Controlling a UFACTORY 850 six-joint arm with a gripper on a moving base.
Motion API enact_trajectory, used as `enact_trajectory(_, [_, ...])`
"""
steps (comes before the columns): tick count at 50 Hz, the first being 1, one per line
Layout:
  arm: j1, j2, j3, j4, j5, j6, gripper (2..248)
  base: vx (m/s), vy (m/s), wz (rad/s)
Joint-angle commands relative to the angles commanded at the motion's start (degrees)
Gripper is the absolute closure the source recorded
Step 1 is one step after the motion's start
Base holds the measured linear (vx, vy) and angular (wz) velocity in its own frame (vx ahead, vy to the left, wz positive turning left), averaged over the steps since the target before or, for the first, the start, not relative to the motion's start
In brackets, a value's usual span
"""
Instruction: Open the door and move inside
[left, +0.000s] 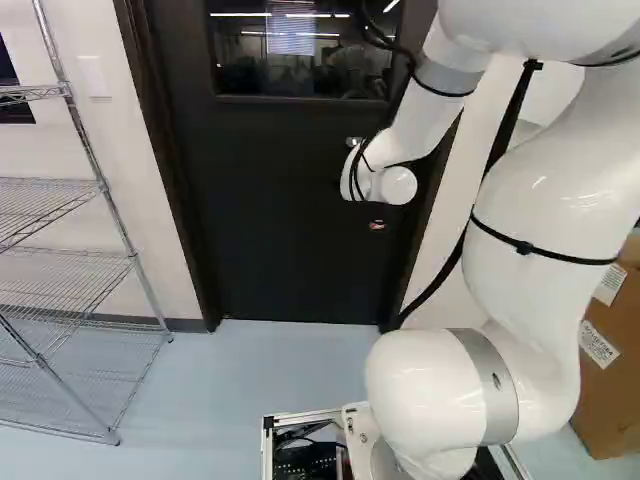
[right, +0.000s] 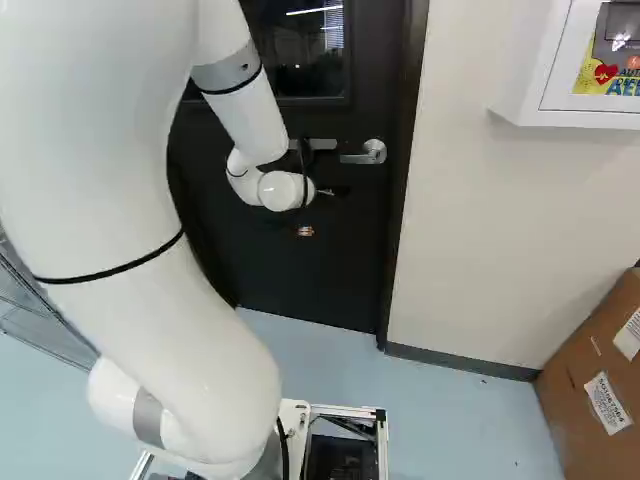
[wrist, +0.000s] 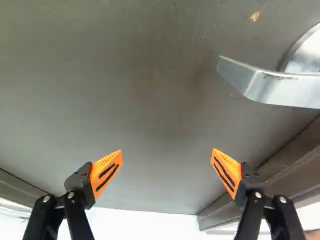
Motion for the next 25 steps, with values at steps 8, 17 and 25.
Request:
enact_trajectory(8, [0.2,3.5,2.5,0.0,0.0,0.0,3,0.0,0.0,0.0])
enact_trajectory(17, [0.3,7.5,5.2,0.0,0.0,0.0,3,0.0,0.0,0.0])
enact_trajectory(25, [0.4,9.4,6.0,0.0,0.0,0.0,3,0.0,0.0,0.0])
